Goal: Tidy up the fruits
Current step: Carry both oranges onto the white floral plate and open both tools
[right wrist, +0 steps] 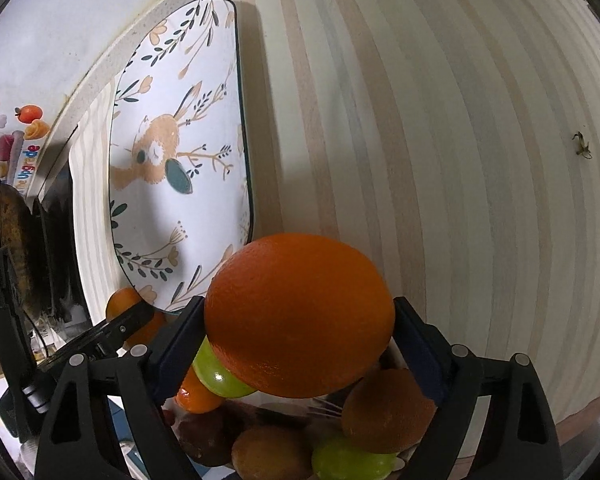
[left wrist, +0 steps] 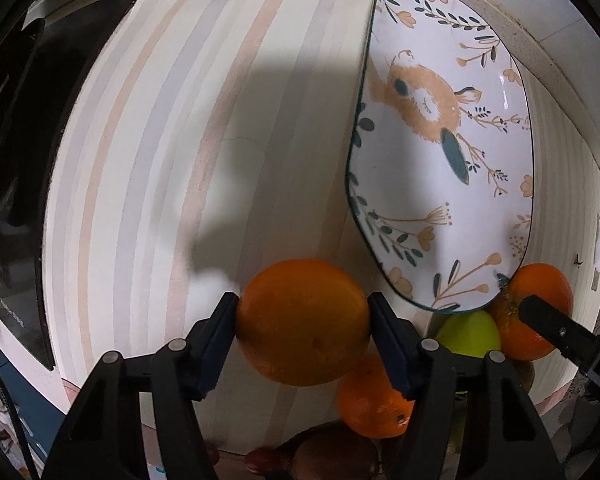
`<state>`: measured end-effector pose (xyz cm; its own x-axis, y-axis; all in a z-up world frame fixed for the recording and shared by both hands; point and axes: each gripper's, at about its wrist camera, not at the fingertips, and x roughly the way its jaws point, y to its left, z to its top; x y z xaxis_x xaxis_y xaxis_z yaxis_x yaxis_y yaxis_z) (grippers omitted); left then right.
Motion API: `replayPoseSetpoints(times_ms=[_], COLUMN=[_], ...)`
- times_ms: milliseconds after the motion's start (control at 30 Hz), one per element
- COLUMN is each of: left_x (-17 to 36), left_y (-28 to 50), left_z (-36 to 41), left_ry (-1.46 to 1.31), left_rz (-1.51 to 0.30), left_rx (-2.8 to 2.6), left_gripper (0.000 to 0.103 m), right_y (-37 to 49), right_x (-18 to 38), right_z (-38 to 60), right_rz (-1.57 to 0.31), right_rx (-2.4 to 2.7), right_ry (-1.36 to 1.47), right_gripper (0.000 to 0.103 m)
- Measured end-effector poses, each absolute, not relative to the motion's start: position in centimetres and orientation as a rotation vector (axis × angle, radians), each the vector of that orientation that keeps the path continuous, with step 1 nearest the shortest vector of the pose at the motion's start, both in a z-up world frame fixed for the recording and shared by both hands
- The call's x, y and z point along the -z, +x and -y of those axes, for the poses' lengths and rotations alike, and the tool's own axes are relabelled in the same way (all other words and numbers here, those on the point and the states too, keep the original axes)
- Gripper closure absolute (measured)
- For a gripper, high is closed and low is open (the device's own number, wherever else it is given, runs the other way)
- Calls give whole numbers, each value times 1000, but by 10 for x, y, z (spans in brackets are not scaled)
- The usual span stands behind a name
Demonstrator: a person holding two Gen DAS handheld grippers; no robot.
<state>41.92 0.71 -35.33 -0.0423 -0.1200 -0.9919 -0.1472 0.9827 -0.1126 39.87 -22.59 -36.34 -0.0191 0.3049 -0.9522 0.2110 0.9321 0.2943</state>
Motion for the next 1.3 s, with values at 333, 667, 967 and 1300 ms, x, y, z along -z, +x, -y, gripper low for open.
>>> replayPoseSetpoints(times_ms=[333, 667, 967, 1300], left_x=[357, 339, 258, 267], left_y=[416, 407, 419, 562], left_z=[-16, -10, -18, 2], left_ry=[-163, -136, -232, -329], left_rz=[-1619, -1570, -1456, -1522], left_rx=[-7, -8, 73, 167], left_gripper=[40, 40, 40, 40], right_y=[400, 391, 392, 517], right_x=[365, 360, 319, 299], right_z=[225, 224, 248, 207], right_rz=[-1644, -1604, -1518, -1418], right_rx=[-73, -30, -43, -184], right_ry=[365, 362, 447, 380], right_gripper=[11, 12, 12, 12])
